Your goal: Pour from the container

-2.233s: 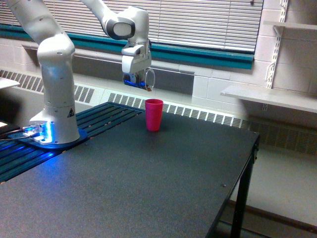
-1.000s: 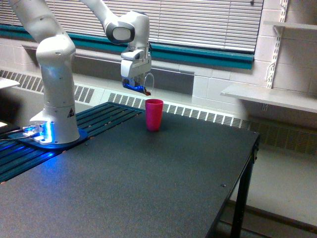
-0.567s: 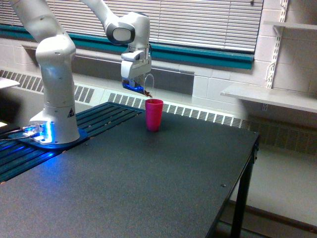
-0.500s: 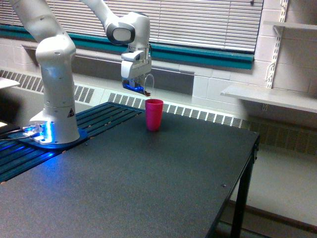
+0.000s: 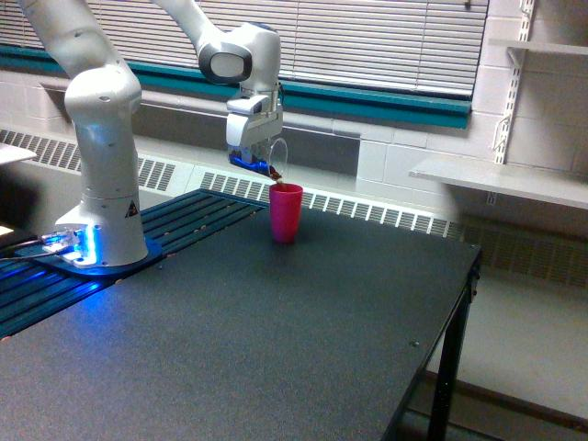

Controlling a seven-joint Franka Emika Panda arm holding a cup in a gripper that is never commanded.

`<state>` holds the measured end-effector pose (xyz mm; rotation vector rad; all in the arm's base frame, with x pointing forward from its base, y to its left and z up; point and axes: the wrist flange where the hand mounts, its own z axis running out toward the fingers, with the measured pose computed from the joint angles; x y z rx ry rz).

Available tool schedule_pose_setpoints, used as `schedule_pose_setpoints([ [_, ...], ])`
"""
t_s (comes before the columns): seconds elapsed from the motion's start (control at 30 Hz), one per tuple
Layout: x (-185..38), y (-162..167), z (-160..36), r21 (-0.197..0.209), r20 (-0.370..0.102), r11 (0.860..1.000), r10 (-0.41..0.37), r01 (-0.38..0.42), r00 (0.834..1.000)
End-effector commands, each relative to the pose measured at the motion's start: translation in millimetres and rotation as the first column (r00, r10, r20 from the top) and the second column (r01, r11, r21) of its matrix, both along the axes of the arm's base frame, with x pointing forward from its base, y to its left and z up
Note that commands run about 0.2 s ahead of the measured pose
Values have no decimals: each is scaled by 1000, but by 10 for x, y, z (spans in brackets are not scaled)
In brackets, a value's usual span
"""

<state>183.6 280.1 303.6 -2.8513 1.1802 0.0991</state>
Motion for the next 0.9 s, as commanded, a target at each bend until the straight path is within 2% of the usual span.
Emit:
schedule_pose_setpoints([
  [0.03, 31, 3, -11, 13, -8, 1000, 24, -24, 1000],
  [0.9, 177, 15, -35, 41, -32, 998, 52, -51, 998],
])
